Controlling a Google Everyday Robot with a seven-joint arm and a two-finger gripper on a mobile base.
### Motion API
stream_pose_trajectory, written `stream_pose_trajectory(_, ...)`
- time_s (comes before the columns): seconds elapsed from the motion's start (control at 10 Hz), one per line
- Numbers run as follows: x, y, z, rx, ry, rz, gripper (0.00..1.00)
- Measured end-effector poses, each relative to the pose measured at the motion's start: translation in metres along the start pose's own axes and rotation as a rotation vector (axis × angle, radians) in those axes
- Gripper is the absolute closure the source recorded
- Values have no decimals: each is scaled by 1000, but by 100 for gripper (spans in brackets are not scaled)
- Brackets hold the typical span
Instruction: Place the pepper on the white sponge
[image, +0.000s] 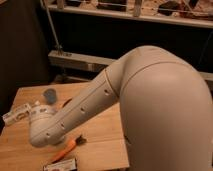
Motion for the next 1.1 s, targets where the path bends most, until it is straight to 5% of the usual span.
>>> stream_pose_trajectory(1.1, 15, 18, 68, -127, 90, -133, 36)
